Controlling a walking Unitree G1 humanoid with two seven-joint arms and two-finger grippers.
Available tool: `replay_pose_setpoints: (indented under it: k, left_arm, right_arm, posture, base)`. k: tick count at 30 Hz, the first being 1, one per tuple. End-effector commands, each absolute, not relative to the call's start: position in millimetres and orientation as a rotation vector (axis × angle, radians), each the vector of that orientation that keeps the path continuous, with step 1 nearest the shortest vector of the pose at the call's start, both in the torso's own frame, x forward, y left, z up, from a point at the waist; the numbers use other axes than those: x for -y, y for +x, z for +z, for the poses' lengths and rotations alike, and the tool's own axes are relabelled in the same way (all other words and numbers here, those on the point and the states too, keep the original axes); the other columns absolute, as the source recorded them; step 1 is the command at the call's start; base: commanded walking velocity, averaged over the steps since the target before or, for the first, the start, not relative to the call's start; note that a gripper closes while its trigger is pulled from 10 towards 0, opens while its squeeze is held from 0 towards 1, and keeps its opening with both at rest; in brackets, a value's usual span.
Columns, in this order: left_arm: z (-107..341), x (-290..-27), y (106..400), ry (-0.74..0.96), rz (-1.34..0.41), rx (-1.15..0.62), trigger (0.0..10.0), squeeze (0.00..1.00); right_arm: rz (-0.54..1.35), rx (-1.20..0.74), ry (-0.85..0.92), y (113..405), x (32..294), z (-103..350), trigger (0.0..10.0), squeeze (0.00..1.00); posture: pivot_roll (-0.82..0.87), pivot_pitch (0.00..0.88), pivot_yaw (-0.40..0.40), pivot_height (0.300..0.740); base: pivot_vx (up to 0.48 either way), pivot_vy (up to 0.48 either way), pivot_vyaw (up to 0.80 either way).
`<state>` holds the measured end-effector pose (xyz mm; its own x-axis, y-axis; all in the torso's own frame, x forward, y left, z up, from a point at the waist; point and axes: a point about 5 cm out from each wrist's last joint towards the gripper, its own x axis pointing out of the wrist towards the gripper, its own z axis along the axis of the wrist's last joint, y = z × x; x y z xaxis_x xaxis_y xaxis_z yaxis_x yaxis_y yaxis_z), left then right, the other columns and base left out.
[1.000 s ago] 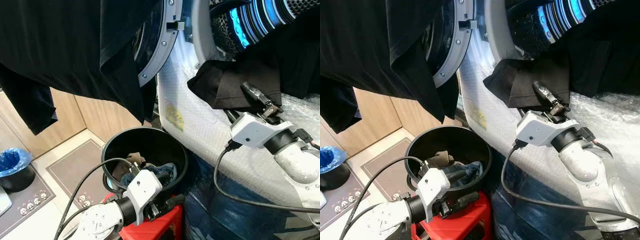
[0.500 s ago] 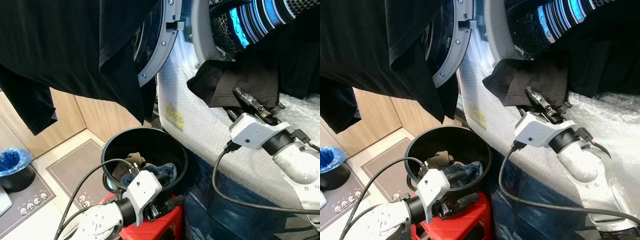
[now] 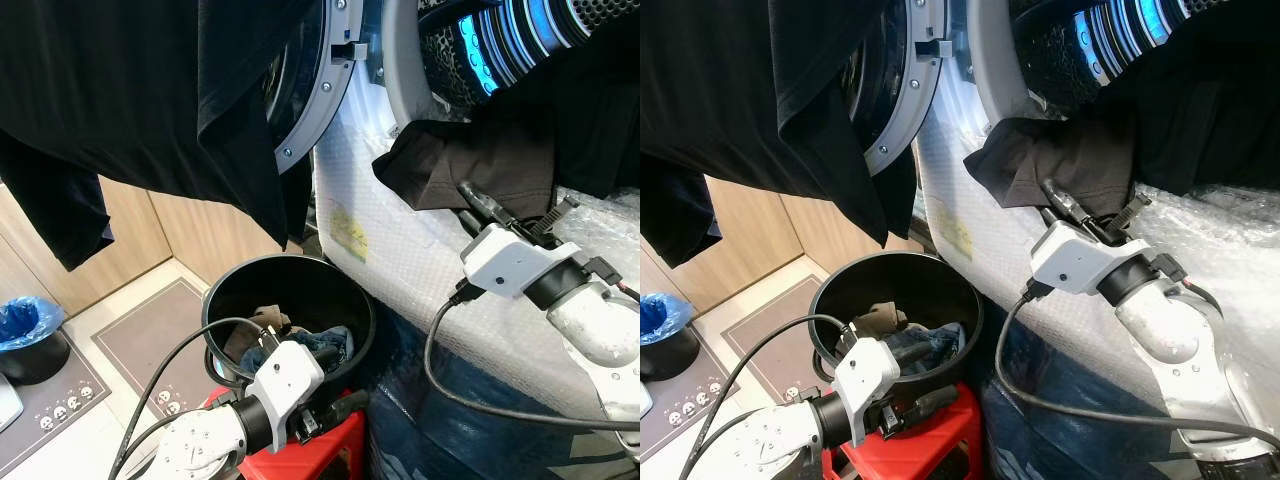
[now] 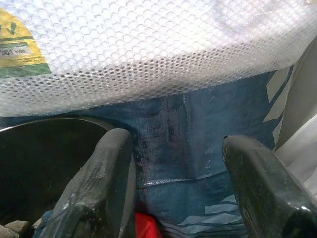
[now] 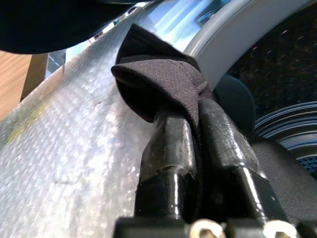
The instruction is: Clothes washing
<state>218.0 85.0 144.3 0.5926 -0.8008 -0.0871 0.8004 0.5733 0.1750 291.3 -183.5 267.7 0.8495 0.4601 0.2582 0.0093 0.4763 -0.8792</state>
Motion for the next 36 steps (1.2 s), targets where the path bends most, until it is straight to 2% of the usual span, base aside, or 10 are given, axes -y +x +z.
replay_pose_setpoints:
  k: [1, 4, 5, 6, 7, 16, 26, 30, 33, 36]
  left_arm:
    - [145.9, -82.8, 215.2, 0.206, -0.949, 0.002, 10.0, 0.0]
    - [146.1, -82.5, 215.1, 0.207, -0.949, 0.003, 10.0, 0.0]
    - [146.1, -82.4, 215.0, 0.208, -0.95, 0.004, 10.0, 0.0]
    - [146.2, -82.4, 214.9, 0.208, -0.95, 0.004, 10.0, 0.0]
    - [146.2, -82.3, 214.8, 0.207, -0.95, 0.004, 10.0, 0.0]
    - [146.4, -82.0, 214.8, 0.206, -0.949, 0.006, 10.0, 0.0]
    - [145.6, -80.5, 216.1, 0.204, -0.945, 0.009, 10.0, 0.0]
    - [145.6, -79.5, 216.6, 0.203, -0.943, 0.012, 10.0, 0.0]
    - [145.7, -79.2, 217.0, 0.203, -0.938, 0.014, 10.0, 0.0]
    - [145.4, -79.3, 216.7, 0.198, -0.929, 0.013, 10.0, 0.0]
  right_arm:
    - [0.277, 0.535, -1.034, 290.4, 185.0, 276.9, 0.0, 0.0]
    - [0.255, 0.52, -0.962, 293.8, 189.1, 284.9, 0.0, 0.0]
    - [0.24, 0.517, -0.935, 295.2, 191.2, 288.6, 2.2, 0.0]
    - [0.219, 0.515, -0.914, 296.8, 193.9, 293.1, 7.5, 0.0]
    - [0.206, 0.512, -0.876, 298.6, 196.3, 298.4, 10.0, 0.0]
    - [0.175, 0.427, -0.513, 313.2, 214.2, 337.6, 10.0, 0.0]
    - [0.291, 0.251, -0.336, 330.9, 204.8, 361.0, 10.0, 0.0]
    - [0.277, 0.175, -0.285, 341.3, 206.9, 369.8, 10.0, 0.0]
    - [0.272, 0.08, -0.177, 350.0, 211.0, 376.4, 10.0, 0.0]
    - [0.182, 0.026, -0.121, 361.5, 219.3, 389.7, 10.0, 0.0]
  posture:
    - [-0.05, 0.103, -0.002, 0.74]
    - [-0.05, 0.103, -0.002, 0.74]
    - [-0.05, 0.103, -0.002, 0.74]
    - [-0.05, 0.102, -0.003, 0.74]
    - [-0.05, 0.102, -0.003, 0.74]
    - [-0.05, 0.097, -0.01, 0.74]
    - [-0.04, 0.077, -0.03, 0.74]
    - [-0.04, 0.074, -0.036, 0.74]
    - [-0.04, 0.073, -0.044, 0.74]
    - [-0.03, 0.074, -0.051, 0.74]
  base:
    - [0.0, 0.0, 0.0]
    - [0.0, 0.0, 0.0]
    - [0.0, 0.0, 0.0]
    - [0.0, 0.0, 0.0]
    - [0.0, 0.0, 0.0]
    - [0.0, 0.0, 0.0]
    - [0.0, 0.0, 0.0]
    - [0.0, 0.0, 0.0]
    - [0.0, 0.0, 0.0]
    - [0.0, 0.0, 0.0]
